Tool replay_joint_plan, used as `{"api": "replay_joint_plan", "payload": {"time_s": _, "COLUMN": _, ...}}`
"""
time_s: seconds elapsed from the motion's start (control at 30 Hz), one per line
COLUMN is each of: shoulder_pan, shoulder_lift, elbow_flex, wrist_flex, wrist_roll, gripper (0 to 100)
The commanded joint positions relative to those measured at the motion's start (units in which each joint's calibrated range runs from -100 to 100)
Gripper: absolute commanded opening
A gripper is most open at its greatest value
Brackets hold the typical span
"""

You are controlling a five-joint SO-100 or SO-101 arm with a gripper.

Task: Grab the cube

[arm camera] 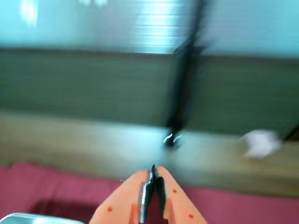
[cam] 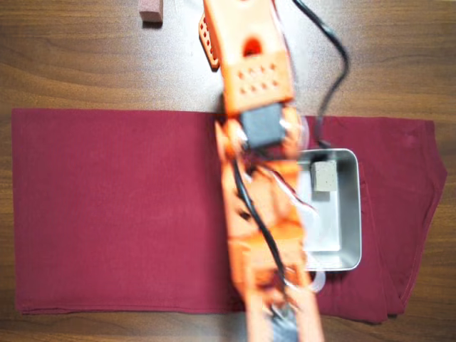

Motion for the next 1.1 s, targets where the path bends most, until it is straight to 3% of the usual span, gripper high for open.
{"api": "replay_joint_plan", "payload": {"time_s": 0.0, "shoulder_pan": 3.91, "shoulder_lift": -21.32, "elbow_flex": 21.75, "wrist_flex": -8.67, "wrist_roll": 0.83, "gripper": 0}}
{"api": "replay_joint_plan", "payload": {"time_s": 0.17, "shoulder_pan": 10.91, "shoulder_lift": -43.87, "elbow_flex": 42.6, "wrist_flex": -1.2, "wrist_roll": 0.63, "gripper": 0}}
{"api": "replay_joint_plan", "payload": {"time_s": 0.5, "shoulder_pan": 12.54, "shoulder_lift": -59.32, "elbow_flex": 63.44, "wrist_flex": 16.97, "wrist_roll": 2.2, "gripper": 0}}
{"api": "replay_joint_plan", "payload": {"time_s": 0.8, "shoulder_pan": 13.6, "shoulder_lift": -64.29, "elbow_flex": 63.54, "wrist_flex": 61.04, "wrist_roll": -0.15, "gripper": 0}}
{"api": "replay_joint_plan", "payload": {"time_s": 1.07, "shoulder_pan": 13.79, "shoulder_lift": -64.29, "elbow_flex": 63.54, "wrist_flex": 61.5, "wrist_roll": -2.49, "gripper": 4}}
